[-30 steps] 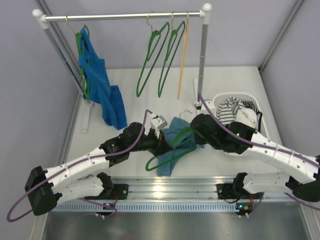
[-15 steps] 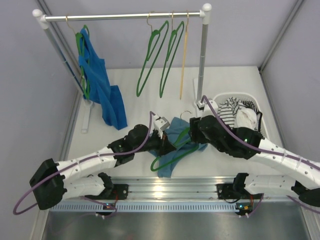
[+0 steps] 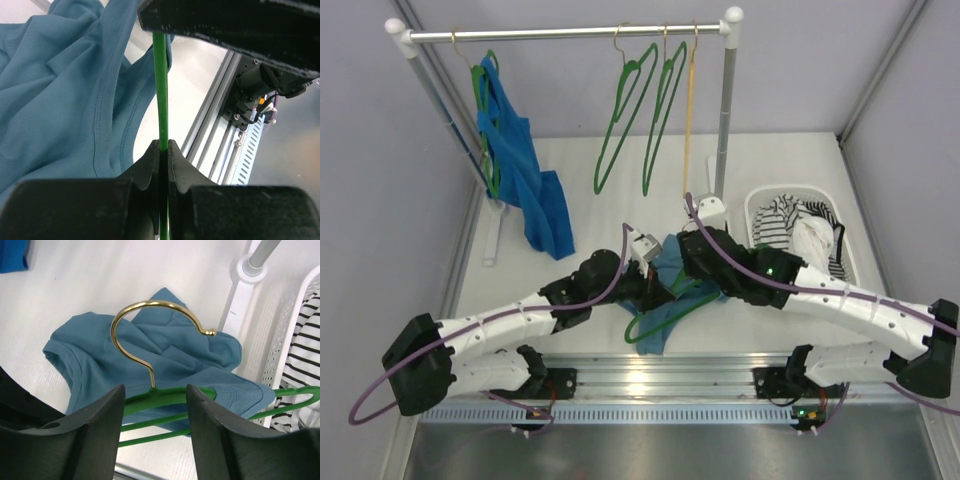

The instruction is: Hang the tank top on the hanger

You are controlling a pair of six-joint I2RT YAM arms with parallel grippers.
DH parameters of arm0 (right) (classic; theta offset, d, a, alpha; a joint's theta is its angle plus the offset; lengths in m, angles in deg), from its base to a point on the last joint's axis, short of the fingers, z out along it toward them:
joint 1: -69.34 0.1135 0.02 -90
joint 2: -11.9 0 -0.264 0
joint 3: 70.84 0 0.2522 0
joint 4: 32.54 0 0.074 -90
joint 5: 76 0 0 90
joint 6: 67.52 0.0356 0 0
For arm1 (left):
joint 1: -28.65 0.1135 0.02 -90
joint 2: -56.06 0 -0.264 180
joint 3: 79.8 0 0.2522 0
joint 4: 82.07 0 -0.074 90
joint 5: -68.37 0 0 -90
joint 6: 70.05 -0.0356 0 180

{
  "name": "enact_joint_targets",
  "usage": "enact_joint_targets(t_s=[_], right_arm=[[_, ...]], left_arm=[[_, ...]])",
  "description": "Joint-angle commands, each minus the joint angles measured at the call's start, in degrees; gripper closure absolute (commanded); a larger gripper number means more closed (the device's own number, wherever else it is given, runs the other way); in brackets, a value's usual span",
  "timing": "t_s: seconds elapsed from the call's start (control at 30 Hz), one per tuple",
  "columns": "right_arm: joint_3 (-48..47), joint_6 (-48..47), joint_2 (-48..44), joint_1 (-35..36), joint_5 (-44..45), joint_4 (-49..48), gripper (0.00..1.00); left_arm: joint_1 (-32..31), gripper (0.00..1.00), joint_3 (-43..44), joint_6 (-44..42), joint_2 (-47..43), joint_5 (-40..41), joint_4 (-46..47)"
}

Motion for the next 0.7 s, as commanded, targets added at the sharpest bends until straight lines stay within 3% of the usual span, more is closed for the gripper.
enact_joint_targets(t_s=[0.0,0.07,0.3,0.47,0.53,0.67], right_arm=[[-0.68,-1.12,0.5,-0.63,3.04,-4.75,0.49],[-0.59,-2.0,1.02,-0.71,4.19,-4.75,0.58],[0.29,-3.67,1.47,-0.71,5.34,-5.89,0.57],[0.9,-3.15,1.29,-0.8,4.72,-5.72,0.83],[1.34,-3.23,1.03,-0.71,4.11,-5.63,0.87],[2.66,-2.8,-0.47,-0.71,3.58,-5.28,0.7]], left_arm=[[-1.15,1.0,0.54,-0.56,0.11,-1.18,3.58],[-1.68,1.0,0.54,-0.56,0.02,-1.09,3.41],[-2.82,1.0,0.81,-1.09,0.11,-0.74,2.26],[-2.91,1.0,1.07,-0.65,0.46,0.23,2.26],[-2.91,1.0,1.51,-0.48,0.64,0.75,2.26],[-2.91,1.0,1.86,-0.13,0.46,1.72,2.79]])
